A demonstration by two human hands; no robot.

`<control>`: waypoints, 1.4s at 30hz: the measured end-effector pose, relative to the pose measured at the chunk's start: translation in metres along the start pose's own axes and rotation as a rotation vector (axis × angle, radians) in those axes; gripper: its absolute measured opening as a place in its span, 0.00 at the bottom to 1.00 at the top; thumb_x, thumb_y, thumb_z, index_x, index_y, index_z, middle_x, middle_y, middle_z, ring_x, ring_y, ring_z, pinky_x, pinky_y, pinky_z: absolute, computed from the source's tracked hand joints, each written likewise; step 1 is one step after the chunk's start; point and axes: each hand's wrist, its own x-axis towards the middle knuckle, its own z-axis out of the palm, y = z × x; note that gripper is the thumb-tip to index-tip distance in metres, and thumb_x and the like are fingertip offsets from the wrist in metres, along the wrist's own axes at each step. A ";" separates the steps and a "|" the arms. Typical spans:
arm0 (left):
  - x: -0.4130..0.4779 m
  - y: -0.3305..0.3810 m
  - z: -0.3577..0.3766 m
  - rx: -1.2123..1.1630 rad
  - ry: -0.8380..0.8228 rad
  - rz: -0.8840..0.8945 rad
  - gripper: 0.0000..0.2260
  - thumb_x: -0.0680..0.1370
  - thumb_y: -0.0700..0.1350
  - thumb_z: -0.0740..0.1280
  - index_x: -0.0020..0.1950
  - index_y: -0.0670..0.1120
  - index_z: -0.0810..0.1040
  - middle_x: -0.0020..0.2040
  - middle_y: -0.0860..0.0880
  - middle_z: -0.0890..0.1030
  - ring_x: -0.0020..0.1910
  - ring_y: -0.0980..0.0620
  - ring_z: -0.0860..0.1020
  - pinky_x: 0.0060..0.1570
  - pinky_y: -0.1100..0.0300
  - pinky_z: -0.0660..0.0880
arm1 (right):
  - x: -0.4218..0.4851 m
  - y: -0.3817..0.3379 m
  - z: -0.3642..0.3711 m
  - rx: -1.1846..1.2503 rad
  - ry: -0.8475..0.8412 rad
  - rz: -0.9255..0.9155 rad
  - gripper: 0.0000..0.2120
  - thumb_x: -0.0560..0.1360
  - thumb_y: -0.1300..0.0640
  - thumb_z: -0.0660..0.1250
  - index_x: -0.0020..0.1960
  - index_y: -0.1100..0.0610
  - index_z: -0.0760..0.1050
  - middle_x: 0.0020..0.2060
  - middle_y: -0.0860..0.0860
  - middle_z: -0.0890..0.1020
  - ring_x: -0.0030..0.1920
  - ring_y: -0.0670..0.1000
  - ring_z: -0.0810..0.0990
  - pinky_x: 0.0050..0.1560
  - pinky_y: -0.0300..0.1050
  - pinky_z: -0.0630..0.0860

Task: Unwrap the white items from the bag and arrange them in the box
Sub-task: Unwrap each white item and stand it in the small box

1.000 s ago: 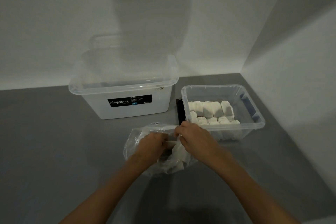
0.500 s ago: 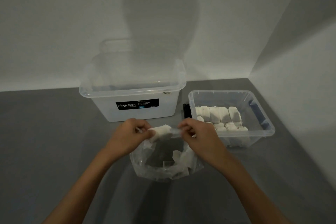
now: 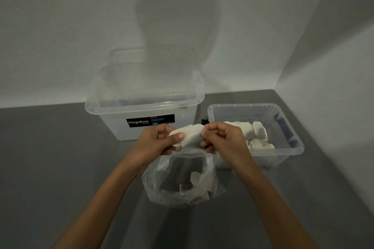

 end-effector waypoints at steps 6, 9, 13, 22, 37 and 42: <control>0.004 -0.003 0.006 0.005 -0.003 -0.001 0.07 0.75 0.42 0.70 0.50 0.42 0.80 0.42 0.45 0.85 0.38 0.53 0.83 0.34 0.68 0.76 | 0.009 -0.013 -0.033 -0.223 0.048 -0.096 0.04 0.73 0.59 0.71 0.45 0.51 0.83 0.35 0.50 0.84 0.37 0.52 0.82 0.39 0.41 0.79; 0.006 -0.006 0.012 0.031 0.002 -0.006 0.08 0.75 0.42 0.70 0.52 0.41 0.80 0.42 0.45 0.84 0.39 0.52 0.83 0.35 0.67 0.76 | 0.015 -0.035 -0.059 -0.598 0.016 -0.244 0.05 0.73 0.59 0.71 0.47 0.52 0.84 0.39 0.45 0.84 0.39 0.42 0.81 0.40 0.26 0.73; 0.008 -0.005 0.025 0.056 -0.003 0.004 0.07 0.75 0.41 0.69 0.52 0.41 0.80 0.42 0.44 0.84 0.39 0.52 0.83 0.36 0.66 0.76 | 0.031 -0.055 -0.087 -0.911 -0.036 -0.324 0.06 0.73 0.60 0.70 0.48 0.55 0.85 0.43 0.47 0.85 0.41 0.42 0.80 0.42 0.21 0.68; 0.021 0.019 0.070 0.166 0.005 0.136 0.06 0.77 0.43 0.68 0.51 0.42 0.80 0.43 0.44 0.84 0.37 0.56 0.83 0.35 0.66 0.75 | 0.064 -0.044 -0.121 -1.107 -0.155 -0.347 0.06 0.75 0.59 0.68 0.47 0.59 0.83 0.41 0.51 0.84 0.38 0.45 0.78 0.36 0.28 0.70; 0.021 0.016 0.090 0.227 0.153 0.171 0.06 0.77 0.44 0.67 0.51 0.43 0.80 0.43 0.44 0.84 0.37 0.56 0.82 0.37 0.65 0.76 | 0.112 0.037 -0.114 -0.803 -0.380 0.071 0.09 0.76 0.69 0.61 0.50 0.67 0.80 0.36 0.54 0.80 0.33 0.48 0.77 0.34 0.39 0.75; 0.023 0.014 0.086 0.212 0.188 0.156 0.05 0.77 0.44 0.68 0.49 0.44 0.81 0.42 0.44 0.84 0.38 0.53 0.82 0.37 0.63 0.75 | 0.121 0.046 -0.109 -0.764 -0.412 0.118 0.10 0.76 0.69 0.60 0.50 0.67 0.80 0.36 0.54 0.80 0.32 0.50 0.76 0.32 0.39 0.75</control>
